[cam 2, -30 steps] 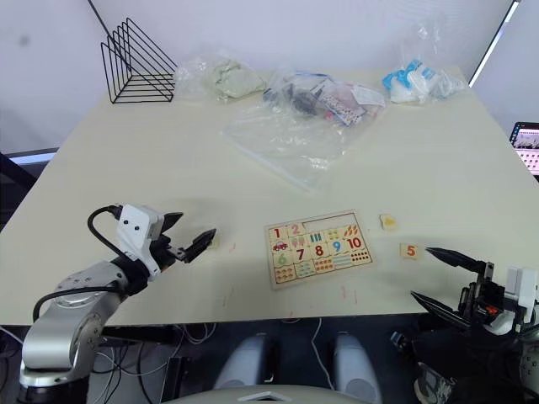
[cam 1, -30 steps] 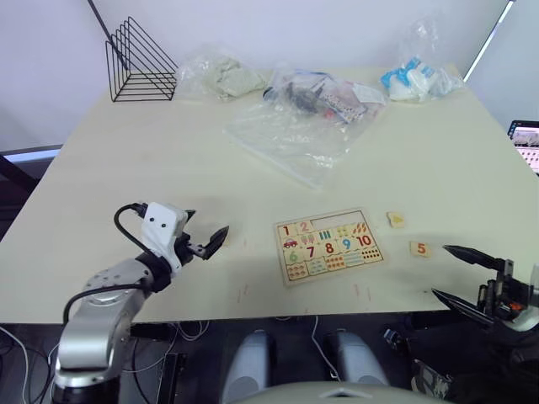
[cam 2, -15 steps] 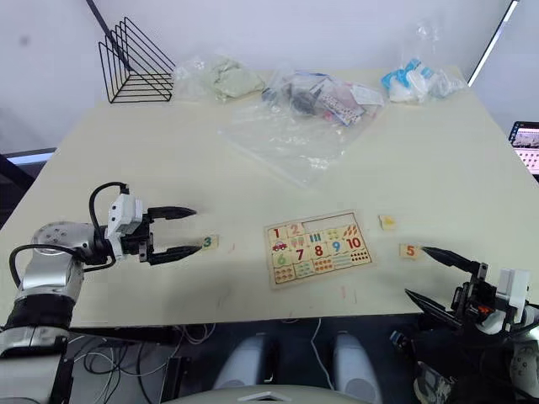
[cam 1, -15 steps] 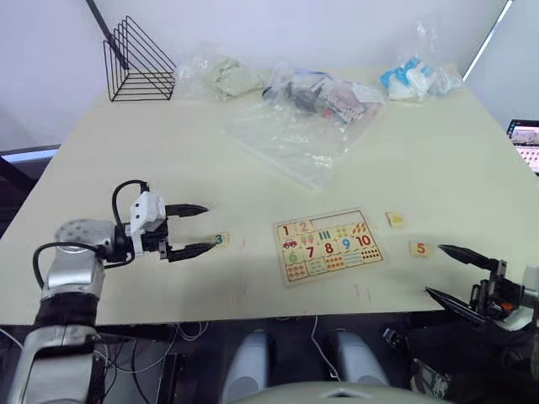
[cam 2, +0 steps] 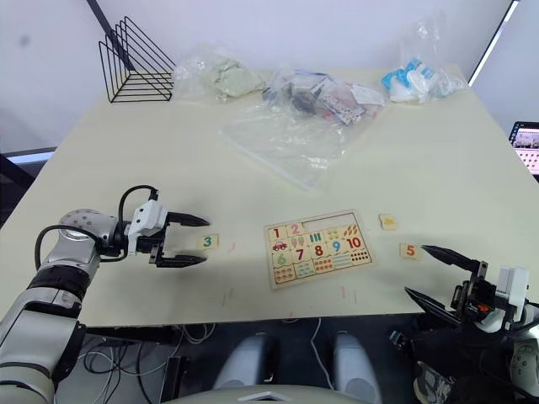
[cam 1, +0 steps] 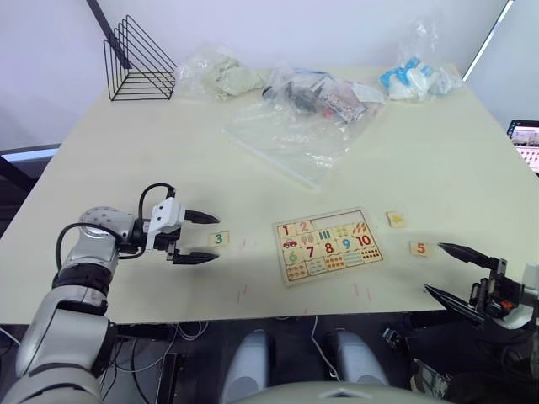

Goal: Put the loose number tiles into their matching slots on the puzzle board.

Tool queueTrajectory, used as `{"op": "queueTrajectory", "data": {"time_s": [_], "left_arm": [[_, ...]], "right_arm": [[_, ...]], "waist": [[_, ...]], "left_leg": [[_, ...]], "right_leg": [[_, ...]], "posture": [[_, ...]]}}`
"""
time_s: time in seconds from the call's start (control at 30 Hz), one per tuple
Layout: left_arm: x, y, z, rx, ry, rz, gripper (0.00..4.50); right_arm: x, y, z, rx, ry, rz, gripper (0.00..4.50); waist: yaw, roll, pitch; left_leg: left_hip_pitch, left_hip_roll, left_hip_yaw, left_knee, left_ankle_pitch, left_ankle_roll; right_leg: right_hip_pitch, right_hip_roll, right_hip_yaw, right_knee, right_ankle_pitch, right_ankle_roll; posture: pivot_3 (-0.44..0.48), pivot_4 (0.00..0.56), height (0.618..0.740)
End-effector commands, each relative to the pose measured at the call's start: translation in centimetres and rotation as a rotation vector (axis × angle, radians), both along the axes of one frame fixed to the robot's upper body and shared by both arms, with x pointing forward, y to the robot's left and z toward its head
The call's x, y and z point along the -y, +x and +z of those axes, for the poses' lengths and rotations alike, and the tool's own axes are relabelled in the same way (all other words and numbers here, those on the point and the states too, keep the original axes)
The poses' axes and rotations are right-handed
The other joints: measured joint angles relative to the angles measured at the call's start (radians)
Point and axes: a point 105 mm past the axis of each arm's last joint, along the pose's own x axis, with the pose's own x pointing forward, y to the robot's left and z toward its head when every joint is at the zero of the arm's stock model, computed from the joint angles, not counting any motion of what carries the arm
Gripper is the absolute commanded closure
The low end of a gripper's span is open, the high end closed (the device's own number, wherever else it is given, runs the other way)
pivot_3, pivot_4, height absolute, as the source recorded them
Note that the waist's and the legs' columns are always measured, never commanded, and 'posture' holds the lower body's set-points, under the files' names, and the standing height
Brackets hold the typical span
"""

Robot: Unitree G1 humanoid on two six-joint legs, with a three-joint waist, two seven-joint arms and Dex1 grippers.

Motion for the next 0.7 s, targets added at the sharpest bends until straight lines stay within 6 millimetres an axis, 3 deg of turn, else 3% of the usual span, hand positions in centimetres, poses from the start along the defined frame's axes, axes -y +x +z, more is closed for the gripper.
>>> {"op": "queueTrajectory", "data": {"time_s": [0.03, 0.1, 0.23, 0.27, 0.33, 0.43, 0.7], "left_arm": [[0.0, -0.3, 0.0, -0.016, -0.004, -0.026, 0.01], [0.0, -0.4, -0.2, -0.022, -0.001, -0.032, 0.01], [-0.1, -0.5, -0.3, -0.029, 0.003, -0.028, 0.98], [-0.2, -0.4, -0.3, -0.027, 0.0, -0.021, 1.56], [-0.5, -0.5, -0.4, -0.038, 0.001, -0.011, 2.17], [-0.8, -0.9, -0.6, -0.058, 0.015, -0.011, 3.54], [-1.0, -1.1, 0.0, -0.043, 0.012, -0.02, 3.57]], "right_arm": [[0.3, -0.1, 0.9, 0.046, -0.019, -0.009, 0.0], [0.4, -0.2, 0.9, 0.046, -0.02, -0.012, 0.0], [0.4, -0.2, 0.9, 0.045, -0.022, -0.014, 0.0], [0.4, -0.2, 0.9, 0.045, -0.022, -0.014, 0.0], [0.4, -0.2, 0.9, 0.046, -0.024, -0.014, 0.0], [0.5, -0.2, 0.9, 0.045, -0.025, -0.013, 0.0], [0.4, 0.0, 1.0, 0.046, -0.024, -0.005, 0.0]], "waist": [[0.0, 0.0, 0.0], [0.0, 0.0, 0.0], [0.0, 0.0, 0.0], [0.0, 0.0, 0.0], [0.0, 0.0, 0.0], [-0.002, 0.0, 0.0], [-0.002, 0.0, 0.0]], "left_leg": [[0.0, 0.0, 0.0, 0.0, 0.0, 0.0], [0.0, 0.0, 0.0, 0.0, 0.0, 0.0], [0.0, 0.0, 0.0, 0.0, 0.0, 0.0], [0.0, 0.0, 0.0, 0.0, 0.0, 0.0], [0.0, 0.0, 0.0, 0.0, 0.0, 0.0], [0.0, 0.0, 0.0, 0.0, 0.0, 0.0], [0.001, 0.0, 0.0, 0.0, 0.0, 0.0]], "right_leg": [[0.0, 0.0, 0.0, 0.0, 0.0, 0.0], [0.0, 0.0, 0.0, 0.0, 0.0, 0.0], [0.0, 0.0, 0.0, 0.0, 0.0, 0.0], [0.0, 0.0, 0.0, 0.0, 0.0, 0.0], [0.0, 0.0, 0.0, 0.0, 0.0, 0.0], [0.0, 0.0, 0.0, 0.0, 0.0, 0.0], [0.0, 0.0, 0.0, 0.0, 0.0, 0.0]], "posture": [[0.0, 0.15, 0.74], [0.0, 0.15, 0.74], [0.0, 0.15, 0.74], [0.0, 0.15, 0.74], [0.0, 0.15, 0.74], [0.0, 0.15, 0.74], [0.0, 0.15, 0.74]]}}
